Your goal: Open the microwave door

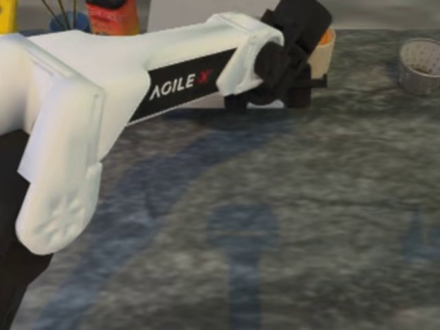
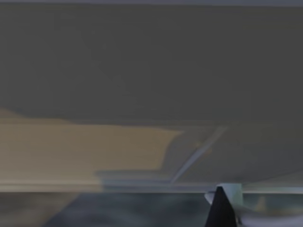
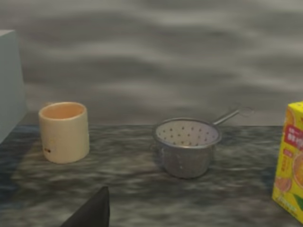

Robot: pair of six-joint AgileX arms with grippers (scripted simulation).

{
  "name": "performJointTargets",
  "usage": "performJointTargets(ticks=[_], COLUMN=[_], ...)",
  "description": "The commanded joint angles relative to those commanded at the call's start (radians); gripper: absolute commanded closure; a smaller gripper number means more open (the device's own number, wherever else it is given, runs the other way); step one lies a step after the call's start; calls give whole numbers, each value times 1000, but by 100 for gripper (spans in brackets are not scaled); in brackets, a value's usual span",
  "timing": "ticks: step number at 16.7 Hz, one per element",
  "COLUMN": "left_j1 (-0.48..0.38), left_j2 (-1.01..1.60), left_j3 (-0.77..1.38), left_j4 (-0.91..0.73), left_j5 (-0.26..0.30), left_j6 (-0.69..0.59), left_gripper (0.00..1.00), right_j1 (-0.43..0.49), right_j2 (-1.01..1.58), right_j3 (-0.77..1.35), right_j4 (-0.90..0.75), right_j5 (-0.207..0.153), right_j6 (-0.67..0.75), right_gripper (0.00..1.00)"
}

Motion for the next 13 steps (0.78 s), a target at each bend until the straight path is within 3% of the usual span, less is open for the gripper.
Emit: performJointTargets(ticks=[2, 13], left_j1=[0, -38], left_j2=[0, -40], left_j3=[0, -81], left_j4=[0, 5], left_j5=[0, 2], left_j6=[0, -8], left_gripper=[100, 100], right_j1=[0, 0], right_j2=[0, 0], right_j3=[0, 0], right_j4=[0, 0], right_j5=[0, 0], right_j6=[0, 0], right_gripper=[0, 0])
